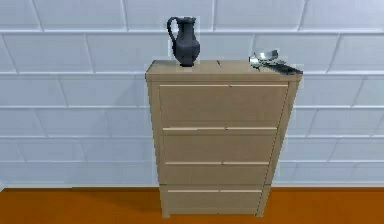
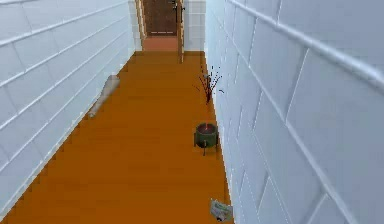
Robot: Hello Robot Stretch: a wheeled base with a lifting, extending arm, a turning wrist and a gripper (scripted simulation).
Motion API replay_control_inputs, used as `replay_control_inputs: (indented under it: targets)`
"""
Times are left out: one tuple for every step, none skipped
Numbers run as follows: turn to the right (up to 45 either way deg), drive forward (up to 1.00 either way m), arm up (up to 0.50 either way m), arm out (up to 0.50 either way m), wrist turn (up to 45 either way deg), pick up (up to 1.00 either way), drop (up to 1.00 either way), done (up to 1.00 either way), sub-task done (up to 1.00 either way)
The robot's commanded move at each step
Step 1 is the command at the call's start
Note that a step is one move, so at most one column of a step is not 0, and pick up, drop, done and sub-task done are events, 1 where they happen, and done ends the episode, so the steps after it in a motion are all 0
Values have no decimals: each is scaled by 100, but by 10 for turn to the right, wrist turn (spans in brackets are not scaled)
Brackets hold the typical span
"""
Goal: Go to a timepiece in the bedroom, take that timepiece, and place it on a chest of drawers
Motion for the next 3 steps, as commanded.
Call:
replay_control_inputs:
  targets:
    - [-30, 0, 0, 0, 0, 0, 0, 0, 0]
    - [0, 5, 0, 0, 0, 0, 0, 0, 0]
    - [-450, 0, 0, 0, 0, 0, 0, 0, 0]
